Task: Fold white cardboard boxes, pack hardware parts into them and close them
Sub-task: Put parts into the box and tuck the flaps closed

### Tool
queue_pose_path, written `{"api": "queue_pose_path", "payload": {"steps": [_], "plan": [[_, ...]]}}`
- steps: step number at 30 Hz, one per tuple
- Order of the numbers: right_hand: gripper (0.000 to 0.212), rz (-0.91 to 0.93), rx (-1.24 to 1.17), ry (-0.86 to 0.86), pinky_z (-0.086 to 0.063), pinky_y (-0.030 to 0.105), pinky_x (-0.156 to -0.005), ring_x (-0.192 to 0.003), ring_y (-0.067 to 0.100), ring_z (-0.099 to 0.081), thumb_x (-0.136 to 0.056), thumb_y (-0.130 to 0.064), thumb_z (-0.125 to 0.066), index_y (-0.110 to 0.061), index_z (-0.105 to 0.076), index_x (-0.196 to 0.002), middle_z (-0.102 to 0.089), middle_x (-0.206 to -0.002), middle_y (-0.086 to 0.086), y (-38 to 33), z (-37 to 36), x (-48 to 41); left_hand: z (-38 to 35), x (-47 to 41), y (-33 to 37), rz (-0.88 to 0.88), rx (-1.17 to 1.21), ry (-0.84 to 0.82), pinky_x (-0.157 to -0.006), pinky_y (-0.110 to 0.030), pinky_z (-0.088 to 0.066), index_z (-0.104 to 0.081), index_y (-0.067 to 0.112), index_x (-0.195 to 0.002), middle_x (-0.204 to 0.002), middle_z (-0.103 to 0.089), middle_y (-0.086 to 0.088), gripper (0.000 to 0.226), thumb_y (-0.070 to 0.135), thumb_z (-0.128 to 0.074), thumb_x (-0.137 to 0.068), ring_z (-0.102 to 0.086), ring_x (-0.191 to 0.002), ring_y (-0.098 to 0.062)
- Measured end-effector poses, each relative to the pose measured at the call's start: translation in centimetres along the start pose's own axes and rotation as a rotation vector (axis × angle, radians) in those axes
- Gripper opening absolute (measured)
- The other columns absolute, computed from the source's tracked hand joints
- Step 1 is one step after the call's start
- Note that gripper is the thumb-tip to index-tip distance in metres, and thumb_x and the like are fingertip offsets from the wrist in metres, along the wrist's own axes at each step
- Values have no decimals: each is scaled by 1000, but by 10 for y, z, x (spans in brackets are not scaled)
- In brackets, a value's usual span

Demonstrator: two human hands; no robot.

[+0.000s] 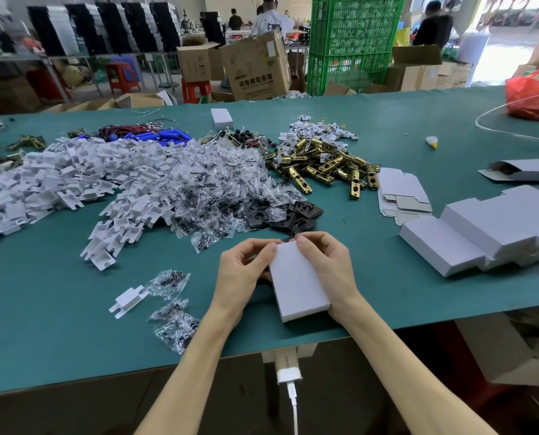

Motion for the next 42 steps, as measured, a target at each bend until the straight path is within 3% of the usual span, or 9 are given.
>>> {"api": "queue_pose_path", "payload": {"steps": [5, 10, 14, 17, 21, 23, 27, 33, 42], "plan": [[12, -19, -23, 47, -58, 43, -73, -87, 23, -69, -98, -24, -68, -14, -69, -104, -73, -102, 9, -2, 2, 2, 0, -2, -3, 3, -26, 10, -58, -28, -59, -71, 10, -113, -104, -74, -6, 14, 15, -68, -100, -70, -73, -13], [15, -34, -29, 62, -57, 39, -67, -83, 22, -69, -100, -26, -64, -13, -68, -106, -72, -103, 11, -4, 3, 3, -7, -2, -5, 10, -140, -45, -41, -31, -50, -66, 16, -112, -83, -69, -3, 15, 27, -60, -105, -60, -47, -21], [14, -8, 52, 42, -57, 39, -69, -86, 19, -68, -101, -29, -62, -17, -66, -108, -71, -105, 8, -5, -1, 3, -3, -1, -4, -8, -122, -24, -39, -30, -49, -67, 17, -109, -72, -67, 4, 11, 25, -61, -105, -56, -42, -23], [18, 37, 84, 16, -56, 23, -69, -86, 2, -66, -101, -28, -63, -19, -62, -116, -67, -112, 1, -8, -5, 3, 2, -3, -4, -8, -88, 28, -40, -30, -51, -66, 18, -113, -74, -68, -1, 13, 26, -62, -104, -57, -42, -24], [49, 141, 378, -50, -50, 17, -86, -103, 0, -60, -97, -36, -67, -18, -50, -139, -57, -128, -4, -14, -14, 6, 6, -8, -10, 19, -64, 74, -43, -35, -54, -63, 15, -120, -90, -69, -14, 22, 30, -64, -103, -61, -45, -27], [73, 203, 585, -106, -39, 19, -103, -125, 3, -46, -92, -46, -69, -15, -39, -150, -44, -140, -5, -14, -21, 15, 8, -8, -12, 16, -61, 76, -43, -36, -54, -63, 15, -120, -92, -70, -12, 26, 33, -66, -101, -61, -45, -27], [104, 325, 883, -141, -31, 25, -115, -143, 10, -28, -84, -65, -67, -11, -20, -160, -28, -155, -1, -20, -26, 32, 10, -6, -7, -31, -71, 47, -42, -30, -51, -69, 22, -104, -82, -72, -3, 23, 42, -73, -93, -61, -42, -27], [92, 304, 1222, -220, -35, 40, -113, -144, 29, -27, -94, -55, -58, -13, -10, -160, -16, -162, 8, -26, -32, 39, 5, -3, -5, -1, -19, 27, -42, -28, -52, -68, 13, -89, -71, -69, -11, 28, 39, -79, -84, -61, -47, -24], [78, 310, 1126, -291, -34, 35, -114, -142, 23, -34, -93, -41, -66, -23, -27, -158, -28, -161, -1, -37, -1, 42, -2, -1, -1, 1, -74, 5, -45, -24, -50, -80, 23, -83, -77, -75, -7, 31, 42, -61, -97, -68, -62, -15]]}}
Point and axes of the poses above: each hand's wrist, its own x-axis away from the middle knuckle, its own z-axis out of the back of the hand, y = z × x, the point moved 6 cm from there along -x, towards the middle knuckle
